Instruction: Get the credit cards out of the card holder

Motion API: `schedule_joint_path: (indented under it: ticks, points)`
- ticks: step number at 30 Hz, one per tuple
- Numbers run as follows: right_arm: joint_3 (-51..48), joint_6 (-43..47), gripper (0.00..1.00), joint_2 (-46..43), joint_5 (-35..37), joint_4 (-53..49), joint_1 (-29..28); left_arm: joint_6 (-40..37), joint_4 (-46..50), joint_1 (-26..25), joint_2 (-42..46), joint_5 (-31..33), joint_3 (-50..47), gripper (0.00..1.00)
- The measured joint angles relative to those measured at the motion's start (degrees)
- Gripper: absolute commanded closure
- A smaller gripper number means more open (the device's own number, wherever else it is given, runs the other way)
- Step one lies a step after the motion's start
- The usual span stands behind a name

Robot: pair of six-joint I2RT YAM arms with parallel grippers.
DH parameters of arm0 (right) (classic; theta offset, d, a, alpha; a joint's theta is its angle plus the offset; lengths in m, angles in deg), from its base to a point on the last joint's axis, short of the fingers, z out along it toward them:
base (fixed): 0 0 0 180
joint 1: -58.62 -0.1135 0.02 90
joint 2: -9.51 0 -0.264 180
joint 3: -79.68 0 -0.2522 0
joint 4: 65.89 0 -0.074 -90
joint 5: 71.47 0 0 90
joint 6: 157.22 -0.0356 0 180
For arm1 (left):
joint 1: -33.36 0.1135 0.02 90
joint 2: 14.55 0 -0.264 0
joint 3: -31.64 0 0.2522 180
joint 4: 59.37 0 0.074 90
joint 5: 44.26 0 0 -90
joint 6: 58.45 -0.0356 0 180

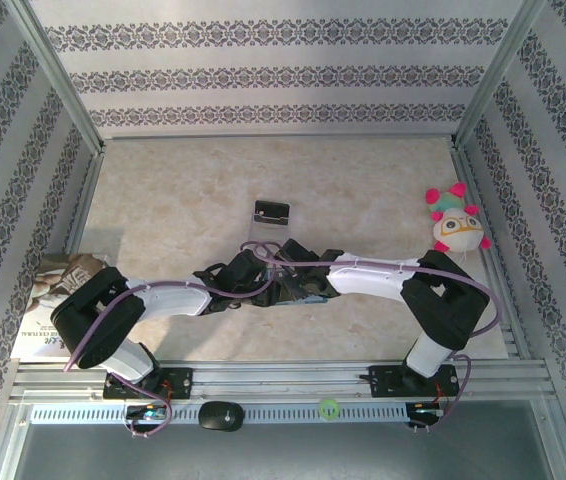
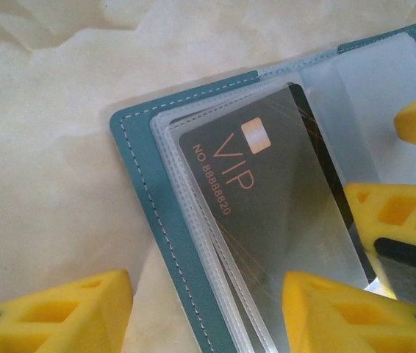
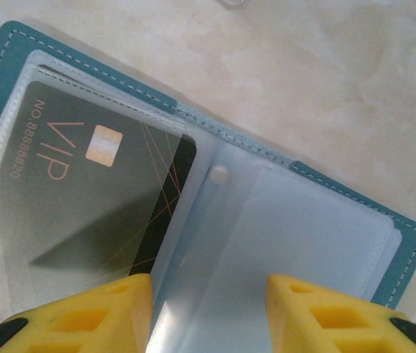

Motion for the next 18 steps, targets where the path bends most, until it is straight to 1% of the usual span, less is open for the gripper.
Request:
schedule_joint_path:
  ticks: [4,13,18]
  points:
    - [0.00,-0.39,0.55,0.15,0.98,0.11,0.00,0.02,-0.15,0.00,-0.22,0.26,0.00,0.44]
    - [-0.26,-1.92,0.55,0.39,6.34,-0.68,0.00,0.22,-0.37,0.00,-0.26,0.37,0.00,0.41]
    - [-1.88,-1.90,0.52,-4.55,5.51,-0.59,0.00,0.22,-0.37,0.00,-0.24,0.37,0.00,0.41]
